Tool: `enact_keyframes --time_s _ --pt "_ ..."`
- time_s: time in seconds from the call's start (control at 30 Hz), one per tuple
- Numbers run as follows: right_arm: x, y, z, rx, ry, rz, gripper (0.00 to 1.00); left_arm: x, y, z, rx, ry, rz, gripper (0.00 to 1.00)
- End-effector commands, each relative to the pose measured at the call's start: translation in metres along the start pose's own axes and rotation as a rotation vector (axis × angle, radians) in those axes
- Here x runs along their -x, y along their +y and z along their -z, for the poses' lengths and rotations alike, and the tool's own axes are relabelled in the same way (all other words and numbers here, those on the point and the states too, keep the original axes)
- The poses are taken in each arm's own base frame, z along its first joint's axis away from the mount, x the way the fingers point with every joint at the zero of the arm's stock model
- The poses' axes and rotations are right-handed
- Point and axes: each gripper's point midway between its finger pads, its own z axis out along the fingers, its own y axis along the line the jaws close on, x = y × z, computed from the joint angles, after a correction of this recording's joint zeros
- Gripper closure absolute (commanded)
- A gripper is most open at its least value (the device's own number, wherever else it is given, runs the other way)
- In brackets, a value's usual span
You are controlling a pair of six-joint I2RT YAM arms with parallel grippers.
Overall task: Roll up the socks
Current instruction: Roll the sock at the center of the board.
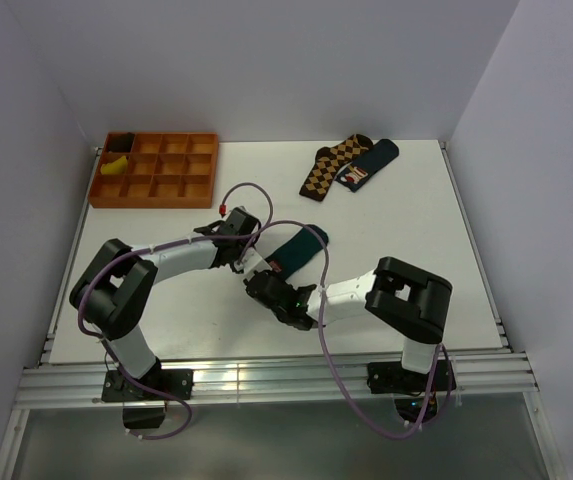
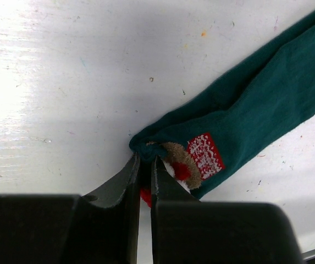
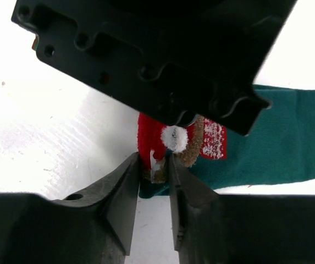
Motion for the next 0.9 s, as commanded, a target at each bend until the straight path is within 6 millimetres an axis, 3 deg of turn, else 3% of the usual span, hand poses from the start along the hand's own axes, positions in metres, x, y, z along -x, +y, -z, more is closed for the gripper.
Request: enact_keyframes --time_s 0.0,0.13,0.27,0.4,0.53,0.73,0.87 --pt "0.002 0.018 -0.005 0.06 -0.013 0.015 0.67 -0.018 -0.004 -0.003 0.012 0.03 -0.064 1.0" --pt "-0.016 0.013 0.0 0.055 0.023 -0.005 0.77 -0.017 -0.004 -0.002 0.015 0.027 -0.063 1.0" --pt "-0.032 0.014 0.004 0.071 0.056 -0.045 1.0 -0.013 -0.004 -0.001 0.011 0.018 -0.054 1.0" --pt "-0.041 0.02 0.008 0.123 0.074 -0.079 1.0 -0.008 -0.006 0.002 -0.006 0.0 -0.03 0.99" --pt "-0.038 0.024 0.014 0.202 0.077 -0.16 1.0 -0.003 -0.007 0.006 -0.022 -0.026 0.003 0.91" --pt "-0.047 0.024 0.018 0.317 0.137 -0.301 1.0 0.014 -0.008 0.018 -0.047 -0.103 0.074 0.72" --pt "-0.047 0.017 0.02 0.361 0.143 -0.382 1.0 0.027 -0.009 0.031 -0.072 -0.167 0.122 0.52"
